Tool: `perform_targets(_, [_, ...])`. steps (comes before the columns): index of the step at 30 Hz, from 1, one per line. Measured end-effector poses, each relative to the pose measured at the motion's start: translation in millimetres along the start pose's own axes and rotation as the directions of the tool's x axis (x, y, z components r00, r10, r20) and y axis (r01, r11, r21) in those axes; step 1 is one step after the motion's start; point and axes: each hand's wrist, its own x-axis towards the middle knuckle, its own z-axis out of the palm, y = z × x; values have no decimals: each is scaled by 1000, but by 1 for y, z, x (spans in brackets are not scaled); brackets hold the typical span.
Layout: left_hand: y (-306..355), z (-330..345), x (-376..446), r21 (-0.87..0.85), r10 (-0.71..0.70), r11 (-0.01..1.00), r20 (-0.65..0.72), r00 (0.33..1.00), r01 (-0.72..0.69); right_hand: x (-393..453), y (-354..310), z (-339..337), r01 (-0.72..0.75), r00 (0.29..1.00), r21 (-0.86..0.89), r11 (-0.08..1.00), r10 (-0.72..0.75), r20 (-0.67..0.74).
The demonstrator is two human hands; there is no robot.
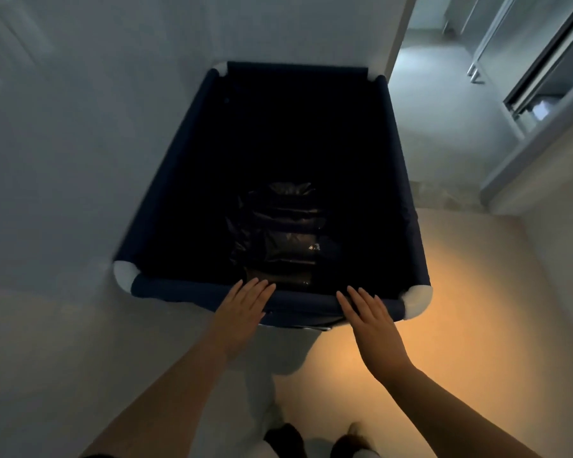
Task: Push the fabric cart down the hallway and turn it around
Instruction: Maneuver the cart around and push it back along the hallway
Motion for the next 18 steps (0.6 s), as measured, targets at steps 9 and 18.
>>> perform_targets(9, [-31, 15, 5, -86, 186, 978, -38, 982, -189, 10, -5, 2, -39, 999, 15, 999, 39, -18])
perform_targets(18, [-36, 21, 14, -90, 207, 973, -89, 974, -215, 18, -3, 1, -53, 998, 11, 999, 53, -44])
